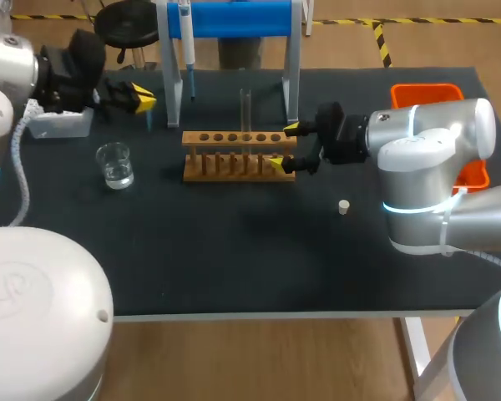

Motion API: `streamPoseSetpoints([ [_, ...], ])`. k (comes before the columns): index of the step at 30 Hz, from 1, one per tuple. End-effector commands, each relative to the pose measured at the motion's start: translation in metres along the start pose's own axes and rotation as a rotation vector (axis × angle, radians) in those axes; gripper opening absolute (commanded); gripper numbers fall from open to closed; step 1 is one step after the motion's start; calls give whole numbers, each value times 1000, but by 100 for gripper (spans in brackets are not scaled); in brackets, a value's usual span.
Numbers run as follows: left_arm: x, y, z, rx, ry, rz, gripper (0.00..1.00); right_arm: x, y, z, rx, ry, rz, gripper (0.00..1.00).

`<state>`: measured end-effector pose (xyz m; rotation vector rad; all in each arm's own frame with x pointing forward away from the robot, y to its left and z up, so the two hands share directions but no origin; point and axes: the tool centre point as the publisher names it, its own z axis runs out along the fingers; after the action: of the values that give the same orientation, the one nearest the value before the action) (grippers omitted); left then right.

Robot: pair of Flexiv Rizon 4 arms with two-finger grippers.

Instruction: Invert the test tube, pick up the pipette, mount the tip to pipette, aspirate from beaker and dispense into the tube, eject the tip, return the pipette, and cap with the stopper.

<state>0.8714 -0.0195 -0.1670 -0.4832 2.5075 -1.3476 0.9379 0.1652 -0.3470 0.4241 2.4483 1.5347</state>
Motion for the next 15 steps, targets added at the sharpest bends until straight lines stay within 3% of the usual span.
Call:
streamPoseSetpoints([
  [1, 16, -8, 18, 5, -12, 5, 0, 1, 0, -1, -1, -1, 0, 100],
  [15, 61, -43, 66, 97, 41, 59, 0, 1, 0, -1, -1, -1, 0, 100],
])
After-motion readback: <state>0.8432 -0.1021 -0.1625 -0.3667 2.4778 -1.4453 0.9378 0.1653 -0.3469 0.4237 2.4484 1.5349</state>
